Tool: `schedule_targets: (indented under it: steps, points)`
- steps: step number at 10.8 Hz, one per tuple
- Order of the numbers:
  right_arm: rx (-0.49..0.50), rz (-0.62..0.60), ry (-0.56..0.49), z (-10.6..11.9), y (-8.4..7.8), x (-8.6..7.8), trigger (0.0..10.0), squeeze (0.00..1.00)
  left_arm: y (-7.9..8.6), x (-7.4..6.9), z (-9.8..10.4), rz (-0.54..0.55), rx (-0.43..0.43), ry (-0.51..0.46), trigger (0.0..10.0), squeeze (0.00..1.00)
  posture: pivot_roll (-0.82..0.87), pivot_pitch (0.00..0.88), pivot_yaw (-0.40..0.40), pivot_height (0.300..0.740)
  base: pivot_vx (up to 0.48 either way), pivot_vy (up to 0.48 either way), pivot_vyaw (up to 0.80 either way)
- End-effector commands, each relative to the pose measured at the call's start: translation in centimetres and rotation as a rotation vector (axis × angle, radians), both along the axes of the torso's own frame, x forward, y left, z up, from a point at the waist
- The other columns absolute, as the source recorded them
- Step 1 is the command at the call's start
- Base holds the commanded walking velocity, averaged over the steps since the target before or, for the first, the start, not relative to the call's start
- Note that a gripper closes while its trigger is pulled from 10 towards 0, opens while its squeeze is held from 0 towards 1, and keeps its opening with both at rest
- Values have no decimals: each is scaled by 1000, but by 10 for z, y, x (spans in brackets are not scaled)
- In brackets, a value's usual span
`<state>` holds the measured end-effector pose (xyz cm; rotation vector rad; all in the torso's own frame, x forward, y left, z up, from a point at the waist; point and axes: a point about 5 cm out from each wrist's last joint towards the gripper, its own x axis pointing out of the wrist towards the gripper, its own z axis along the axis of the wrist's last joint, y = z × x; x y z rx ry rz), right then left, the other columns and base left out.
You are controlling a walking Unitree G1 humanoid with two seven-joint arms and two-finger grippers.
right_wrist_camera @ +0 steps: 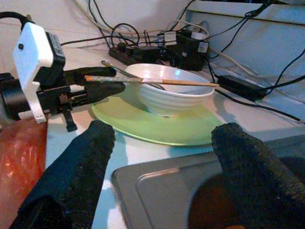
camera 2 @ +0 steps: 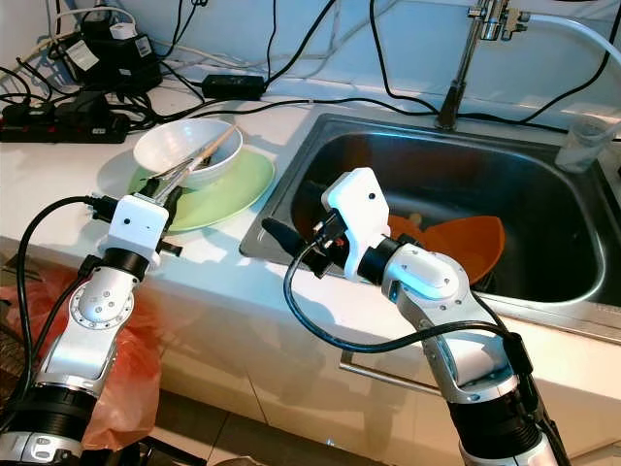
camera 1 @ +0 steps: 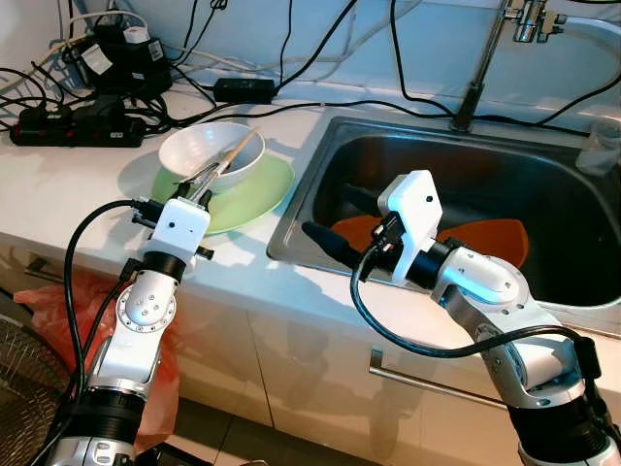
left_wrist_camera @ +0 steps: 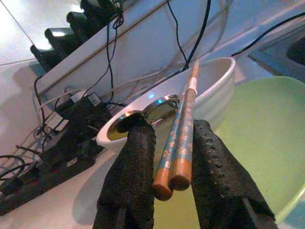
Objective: Kitchen organization
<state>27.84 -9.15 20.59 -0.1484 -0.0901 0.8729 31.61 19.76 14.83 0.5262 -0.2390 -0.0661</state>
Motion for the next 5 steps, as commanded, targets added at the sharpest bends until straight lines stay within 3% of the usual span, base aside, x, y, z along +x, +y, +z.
schedule_targets:
  steps: [1,5]
  points:
    - [21,25,-2,4,2,-3,10000,0,-2,4,6,-6,12,-21,0,0,0,0,52,740,0,0,0]
    - [65,37,-12,11,5,-4,10000,0,-3,5,8,-3,11,-33,0,0,-1,0,54,740,0,0,0]
